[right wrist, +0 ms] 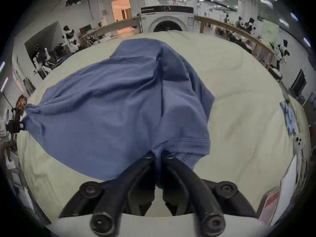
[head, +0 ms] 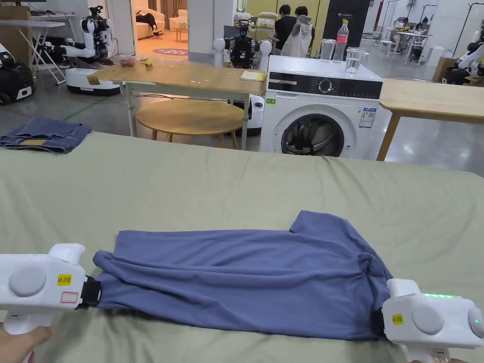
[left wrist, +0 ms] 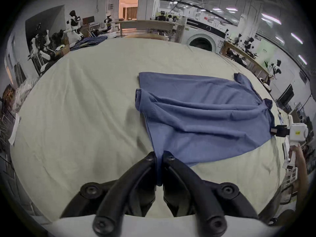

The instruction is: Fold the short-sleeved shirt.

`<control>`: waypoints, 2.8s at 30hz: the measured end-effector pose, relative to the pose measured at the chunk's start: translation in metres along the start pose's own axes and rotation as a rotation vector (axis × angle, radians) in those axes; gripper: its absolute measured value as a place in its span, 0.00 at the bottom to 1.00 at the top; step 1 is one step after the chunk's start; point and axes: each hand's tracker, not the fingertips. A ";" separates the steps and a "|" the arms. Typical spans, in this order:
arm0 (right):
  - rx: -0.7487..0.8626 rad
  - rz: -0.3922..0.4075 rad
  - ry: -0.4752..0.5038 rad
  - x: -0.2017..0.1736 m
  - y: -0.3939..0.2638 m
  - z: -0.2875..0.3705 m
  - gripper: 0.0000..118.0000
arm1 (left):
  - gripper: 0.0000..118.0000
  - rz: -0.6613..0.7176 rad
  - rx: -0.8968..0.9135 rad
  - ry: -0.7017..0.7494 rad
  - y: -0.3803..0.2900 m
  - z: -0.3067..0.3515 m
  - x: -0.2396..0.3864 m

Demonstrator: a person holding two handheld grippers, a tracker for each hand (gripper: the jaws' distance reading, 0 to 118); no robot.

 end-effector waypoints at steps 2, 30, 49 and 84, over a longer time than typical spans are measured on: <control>0.040 -0.011 -0.003 -0.001 0.001 0.020 0.02 | 0.00 0.009 0.021 -0.018 0.002 0.011 0.000; -0.021 0.078 -0.087 -0.025 -0.162 0.104 0.02 | 0.00 -0.026 -0.053 0.036 -0.155 0.053 -0.016; 0.637 -0.018 -0.093 -0.104 -0.092 0.178 0.16 | 0.33 -0.089 0.607 0.106 -0.104 0.108 0.059; 0.474 0.000 -0.046 -0.109 -0.060 0.088 0.00 | 0.45 0.134 -0.232 0.053 0.067 -0.095 -0.038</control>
